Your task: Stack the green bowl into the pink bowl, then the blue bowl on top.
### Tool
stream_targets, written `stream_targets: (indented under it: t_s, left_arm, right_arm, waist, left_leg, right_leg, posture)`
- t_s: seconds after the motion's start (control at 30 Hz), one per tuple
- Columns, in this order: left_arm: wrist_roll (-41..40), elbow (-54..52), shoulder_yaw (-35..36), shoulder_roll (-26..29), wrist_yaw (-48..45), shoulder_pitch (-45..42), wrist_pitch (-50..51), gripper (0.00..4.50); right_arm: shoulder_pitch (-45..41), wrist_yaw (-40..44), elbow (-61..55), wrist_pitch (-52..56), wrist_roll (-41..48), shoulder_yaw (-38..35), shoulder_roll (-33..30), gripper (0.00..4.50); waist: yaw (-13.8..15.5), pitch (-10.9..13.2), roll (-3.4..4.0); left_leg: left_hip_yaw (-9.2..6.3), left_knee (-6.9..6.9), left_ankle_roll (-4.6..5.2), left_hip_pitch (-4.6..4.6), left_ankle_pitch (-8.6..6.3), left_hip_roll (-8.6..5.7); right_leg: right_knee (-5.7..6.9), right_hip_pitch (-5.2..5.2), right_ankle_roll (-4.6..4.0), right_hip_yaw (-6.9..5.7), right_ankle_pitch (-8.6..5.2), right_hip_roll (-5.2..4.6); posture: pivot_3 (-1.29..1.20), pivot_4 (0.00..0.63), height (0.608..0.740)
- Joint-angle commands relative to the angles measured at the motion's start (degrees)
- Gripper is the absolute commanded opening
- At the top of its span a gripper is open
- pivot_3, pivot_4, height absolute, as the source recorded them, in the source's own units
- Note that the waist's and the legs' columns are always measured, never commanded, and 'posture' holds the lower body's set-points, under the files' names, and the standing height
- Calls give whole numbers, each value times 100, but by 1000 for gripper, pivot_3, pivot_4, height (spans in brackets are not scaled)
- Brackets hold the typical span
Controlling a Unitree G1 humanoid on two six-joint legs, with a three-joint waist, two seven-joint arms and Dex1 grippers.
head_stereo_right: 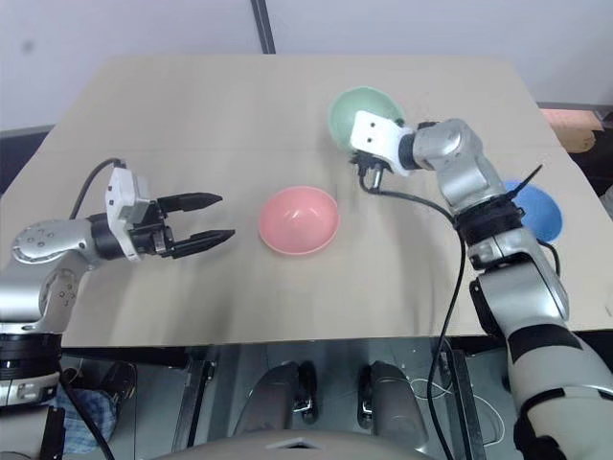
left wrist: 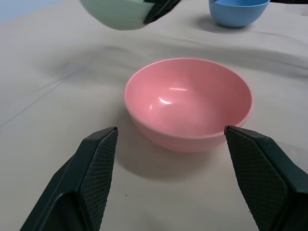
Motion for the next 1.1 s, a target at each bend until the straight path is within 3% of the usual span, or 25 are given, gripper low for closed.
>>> stream_targets:
  t_s: [0.03,0.17,0.37,0.4,0.43,0.47,0.57,0.8,1.1]
  left_arm:
    - [3,75,50,100,-116,-173,-93,3778]
    - [52,219,-2,131,-198,-320,-120,3778]
    - [112,307,-36,134,-323,-377,-146,3778]
    - [123,323,-34,129,-333,-388,-154,3778]
    - [125,329,-30,122,-338,-402,-150,3778]
    - [128,331,-28,118,-344,-412,-150,3778]
    - [138,345,-27,114,-367,-426,-163,3778]
    - [22,269,4,92,-424,-419,-116,3778]
    - [-224,417,57,134,-704,-801,29,3778]
  right_arm:
    - [388,631,-2001,799,379,247,-143,46]
    - [615,822,-3156,1338,368,576,-217,46]
    - [653,857,-3583,1506,280,818,-334,46]
    - [634,824,-3587,1541,279,827,-319,864]
    - [604,782,-3574,1550,270,824,-295,1109]
    - [569,697,-3540,1549,245,799,-252,1774]
    - [453,484,-3391,1503,145,729,-181,2869]
    - [509,230,-3448,1809,270,257,-435,2869]
    - [2078,-362,-3876,2715,225,-1050,-1859,2869]
  waist:
    - [22,0,0]
    - [12,0,0]
    - [11,-1,-2]
    - [11,-1,-2]
    - [12,-1,-2]
    - [12,-1,-2]
    - [7,-1,-2]
    - [19,-1,-3]
    - [58,-2,-8]
  left_leg:
    - [-1,0,0,-1,0,-1]
    - [-2,4,1,1,0,-1]
    - [-2,8,1,1,-1,-1]
    - [-2,8,1,1,-1,-1]
    - [-2,9,1,1,-1,-1]
    - [-2,9,1,1,-1,-1]
    - [-2,9,1,0,0,-1]
    - [-1,9,1,-1,0,-1]
    - [-5,8,2,-5,-1,-4]
  right_leg:
    - [0,0,0,-1,0,-1]
    - [2,-1,16,-2,-9,-1]
    - [3,0,21,-3,-12,0]
    - [3,0,21,-3,-12,0]
    - [4,-1,20,-3,-12,0]
    - [4,-1,20,-3,-11,0]
    - [4,-1,19,-3,-11,1]
    - [3,-1,19,-3,-11,1]
    - [-2,1,21,-9,-13,-4]
  posture:
    - [0,150,740]
    - [0,150,740]
    - [0,150,740]
    - [0,150,740]
    - [0,150,740]
    - [0,150,740]
    - [0,150,740]
    - [0,150,740]
    - [0,150,740]
